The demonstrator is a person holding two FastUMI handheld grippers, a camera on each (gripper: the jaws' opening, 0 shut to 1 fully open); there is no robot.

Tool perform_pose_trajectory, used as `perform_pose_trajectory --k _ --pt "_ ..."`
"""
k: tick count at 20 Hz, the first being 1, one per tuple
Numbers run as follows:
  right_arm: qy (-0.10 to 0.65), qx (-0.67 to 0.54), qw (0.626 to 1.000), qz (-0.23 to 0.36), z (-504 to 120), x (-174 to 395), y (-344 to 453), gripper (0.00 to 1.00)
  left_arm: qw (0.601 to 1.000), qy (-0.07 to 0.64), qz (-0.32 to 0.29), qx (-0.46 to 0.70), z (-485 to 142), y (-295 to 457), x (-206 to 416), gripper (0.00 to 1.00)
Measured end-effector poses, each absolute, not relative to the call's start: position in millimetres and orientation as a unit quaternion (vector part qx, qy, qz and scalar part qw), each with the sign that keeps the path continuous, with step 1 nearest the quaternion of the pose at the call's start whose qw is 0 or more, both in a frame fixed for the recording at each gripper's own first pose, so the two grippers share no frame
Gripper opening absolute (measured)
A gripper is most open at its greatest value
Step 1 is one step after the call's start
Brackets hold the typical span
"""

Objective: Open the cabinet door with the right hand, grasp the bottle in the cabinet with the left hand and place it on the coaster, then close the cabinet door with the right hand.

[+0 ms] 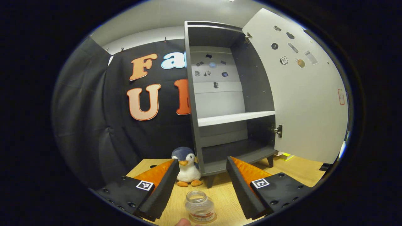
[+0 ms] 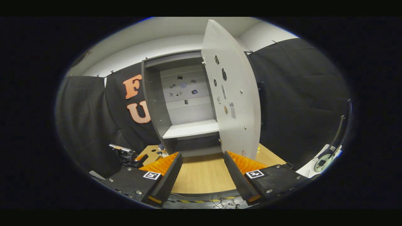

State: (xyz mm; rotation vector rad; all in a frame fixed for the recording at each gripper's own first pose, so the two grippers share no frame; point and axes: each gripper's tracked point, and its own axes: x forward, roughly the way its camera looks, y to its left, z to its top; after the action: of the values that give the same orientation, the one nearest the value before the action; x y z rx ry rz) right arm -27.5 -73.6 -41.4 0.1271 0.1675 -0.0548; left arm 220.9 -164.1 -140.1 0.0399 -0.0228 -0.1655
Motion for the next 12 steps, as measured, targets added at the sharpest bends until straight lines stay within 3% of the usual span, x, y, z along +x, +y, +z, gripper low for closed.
perform_pose_trajectory --k 12 --pt "0.006 0.026 0.997 -0.076 20 -29 -193 0.83 0.995 0.008 -0.100 -0.024 -88 -176 169 0.97"
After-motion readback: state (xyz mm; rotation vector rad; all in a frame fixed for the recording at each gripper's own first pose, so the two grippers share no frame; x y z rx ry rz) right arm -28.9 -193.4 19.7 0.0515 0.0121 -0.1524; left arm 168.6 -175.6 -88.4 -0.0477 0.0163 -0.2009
